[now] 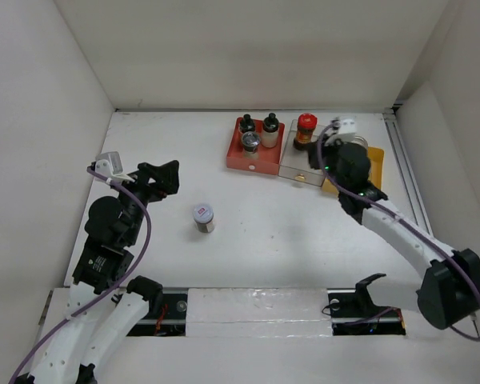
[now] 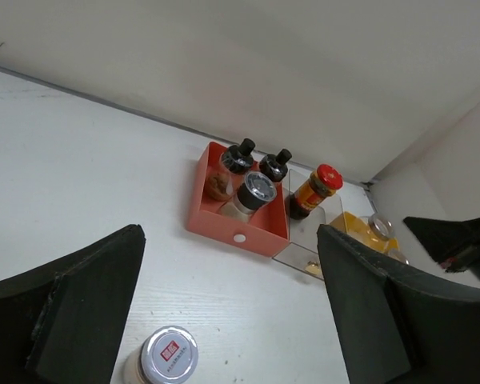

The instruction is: Organize the condiment bottles

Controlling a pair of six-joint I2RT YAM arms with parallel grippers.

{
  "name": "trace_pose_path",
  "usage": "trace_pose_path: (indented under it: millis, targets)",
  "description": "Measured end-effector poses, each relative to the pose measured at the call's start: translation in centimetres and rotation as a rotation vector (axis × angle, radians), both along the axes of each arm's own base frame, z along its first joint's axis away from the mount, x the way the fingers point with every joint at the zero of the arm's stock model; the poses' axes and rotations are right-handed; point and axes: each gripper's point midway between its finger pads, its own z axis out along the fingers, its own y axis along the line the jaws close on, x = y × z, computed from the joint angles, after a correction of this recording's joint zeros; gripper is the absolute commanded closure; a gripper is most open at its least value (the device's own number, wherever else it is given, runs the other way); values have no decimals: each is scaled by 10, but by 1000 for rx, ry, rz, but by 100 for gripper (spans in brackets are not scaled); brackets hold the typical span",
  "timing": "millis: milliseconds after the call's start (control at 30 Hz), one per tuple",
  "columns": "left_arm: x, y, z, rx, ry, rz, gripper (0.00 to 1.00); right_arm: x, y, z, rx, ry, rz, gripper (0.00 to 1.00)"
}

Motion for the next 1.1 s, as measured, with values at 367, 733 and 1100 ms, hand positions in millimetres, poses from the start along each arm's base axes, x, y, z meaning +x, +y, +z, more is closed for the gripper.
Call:
trace_pose_path:
  millis: [367, 733, 1100]
  targets:
    - [2, 6, 0, 1, 0, 36, 50, -149, 288, -86, -191, 168, 972, 0]
    - [1, 2, 0, 4, 0, 9, 19, -130, 347, -144, -281, 272, 1037, 0]
    - [2, 0, -2, 10, 5, 3, 18, -133, 369, -164, -293, 309, 1103, 28]
